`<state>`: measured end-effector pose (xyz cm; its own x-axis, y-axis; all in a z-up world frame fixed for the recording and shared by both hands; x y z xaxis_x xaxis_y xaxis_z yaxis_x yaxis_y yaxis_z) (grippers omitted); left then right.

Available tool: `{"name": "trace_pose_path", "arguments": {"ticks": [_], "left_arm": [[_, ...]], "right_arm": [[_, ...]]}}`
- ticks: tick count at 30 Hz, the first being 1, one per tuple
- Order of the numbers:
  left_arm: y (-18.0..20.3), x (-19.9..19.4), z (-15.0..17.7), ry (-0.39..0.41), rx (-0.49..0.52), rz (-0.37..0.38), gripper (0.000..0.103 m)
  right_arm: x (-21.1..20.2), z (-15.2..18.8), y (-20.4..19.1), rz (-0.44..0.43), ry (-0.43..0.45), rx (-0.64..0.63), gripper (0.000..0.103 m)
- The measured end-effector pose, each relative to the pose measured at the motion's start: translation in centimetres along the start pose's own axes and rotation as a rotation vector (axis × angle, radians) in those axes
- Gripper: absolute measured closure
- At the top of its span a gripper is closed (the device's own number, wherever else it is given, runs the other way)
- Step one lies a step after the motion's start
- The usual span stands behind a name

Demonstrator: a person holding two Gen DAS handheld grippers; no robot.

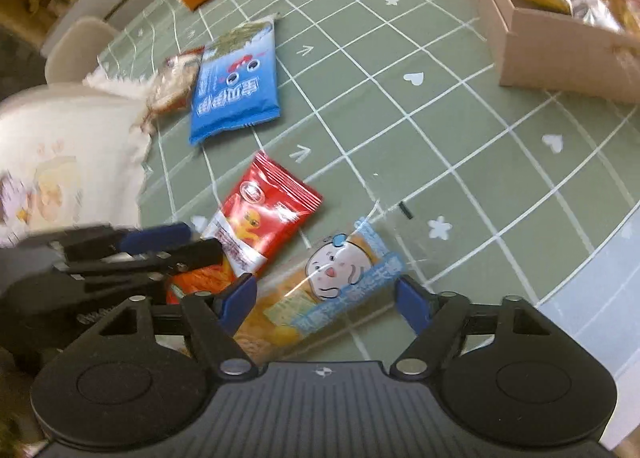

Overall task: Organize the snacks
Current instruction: 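Grasp the red spicy strip packet with the left gripper while right grasps the bread stick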

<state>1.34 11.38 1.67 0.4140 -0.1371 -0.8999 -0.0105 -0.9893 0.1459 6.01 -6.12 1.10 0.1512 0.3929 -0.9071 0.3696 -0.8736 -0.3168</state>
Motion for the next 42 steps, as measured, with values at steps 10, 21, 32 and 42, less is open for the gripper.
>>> {"name": "trace_pose_path", "arguments": {"ticks": [10, 21, 32, 42], "left_arm": [[3.3, 0.8, 0.2, -0.014, 0.11, 0.042, 0.054], [8.1, 1.6, 0.9, 0.054, 0.28, 0.056, 0.05], [9.0, 0.5, 1.9, 0.118, 0.284, 0.143, 0.051], [12.9, 1.3, 3.2, 0.112, 0.45, 0.065, 0.048]], "right_arm": [[-2.9, -1.5, 4.4, 0.257, 0.178, -0.145, 0.039], [-4.4, 0.3, 7.5, 0.151, 0.086, 0.082, 0.025], [-2.4, 0.5, 6.9, 0.105, 0.054, 0.063, 0.036], [-2.7, -0.4, 11.5, 0.336, 0.101, -0.037, 0.036]]}}
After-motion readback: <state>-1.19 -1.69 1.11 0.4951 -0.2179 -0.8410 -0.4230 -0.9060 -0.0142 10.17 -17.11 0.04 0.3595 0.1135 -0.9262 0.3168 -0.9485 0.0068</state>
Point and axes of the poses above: each gripper's, at about its wrist camera, not at the fingertips, and x roughly the way its jaws point, y to its right, z to its underside, the point moved 3 cm from there along x, roughly the way its jaws point, and after that the axes turned 2 degrees about x, right-handed, at the moved point
